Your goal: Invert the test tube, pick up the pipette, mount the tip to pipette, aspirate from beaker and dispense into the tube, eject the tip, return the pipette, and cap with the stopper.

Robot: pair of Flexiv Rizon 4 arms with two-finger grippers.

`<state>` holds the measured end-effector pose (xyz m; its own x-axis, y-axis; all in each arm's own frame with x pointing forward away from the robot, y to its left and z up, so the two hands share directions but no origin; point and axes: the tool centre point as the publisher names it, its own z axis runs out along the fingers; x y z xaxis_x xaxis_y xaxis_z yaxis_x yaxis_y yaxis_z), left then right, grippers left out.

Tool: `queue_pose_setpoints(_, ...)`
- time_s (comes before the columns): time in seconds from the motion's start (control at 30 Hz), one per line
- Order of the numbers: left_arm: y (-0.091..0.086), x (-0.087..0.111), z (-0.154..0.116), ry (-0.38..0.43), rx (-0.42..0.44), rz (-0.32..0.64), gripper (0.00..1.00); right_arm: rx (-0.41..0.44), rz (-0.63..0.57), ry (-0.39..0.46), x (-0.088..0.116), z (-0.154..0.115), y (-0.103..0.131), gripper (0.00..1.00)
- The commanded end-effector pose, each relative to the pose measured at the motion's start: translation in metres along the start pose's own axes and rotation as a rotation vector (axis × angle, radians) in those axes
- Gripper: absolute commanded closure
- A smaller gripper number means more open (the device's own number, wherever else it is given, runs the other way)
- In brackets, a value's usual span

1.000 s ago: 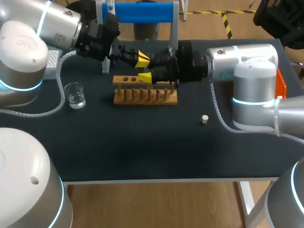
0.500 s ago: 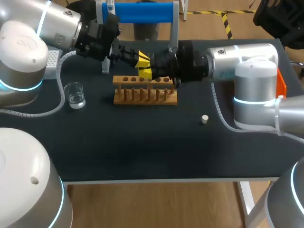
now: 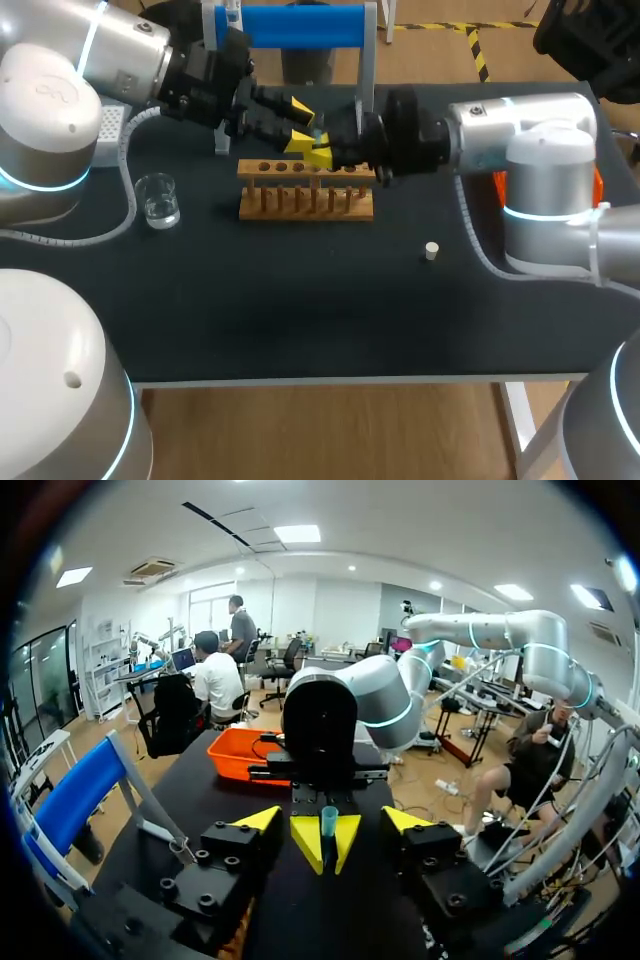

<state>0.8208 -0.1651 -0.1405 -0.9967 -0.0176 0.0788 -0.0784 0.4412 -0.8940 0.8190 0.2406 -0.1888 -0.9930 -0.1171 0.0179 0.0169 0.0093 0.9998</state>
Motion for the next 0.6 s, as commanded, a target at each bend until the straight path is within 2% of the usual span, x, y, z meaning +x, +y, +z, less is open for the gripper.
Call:
queue_pose_setpoints(0.03, 0.000, 0.000, 0.001, -0.002, 0.001, 0.000, 0.00, 0.009, -0.004, -0.006, 0.013, -0.035, -0.007, 1.00)
queue_pose_setpoints(0.2, 0.000, 0.000, 0.001, -0.002, 0.001, 0.000, 0.00, 0.024, -0.008, -0.027, 0.020, -0.074, -0.019, 1.00)
queue_pose_setpoints(0.6, 0.000, 0.000, 0.001, -0.002, 0.001, 0.000, 0.00, -0.024, 0.014, -0.078, 0.032, -0.162, -0.038, 1.00)
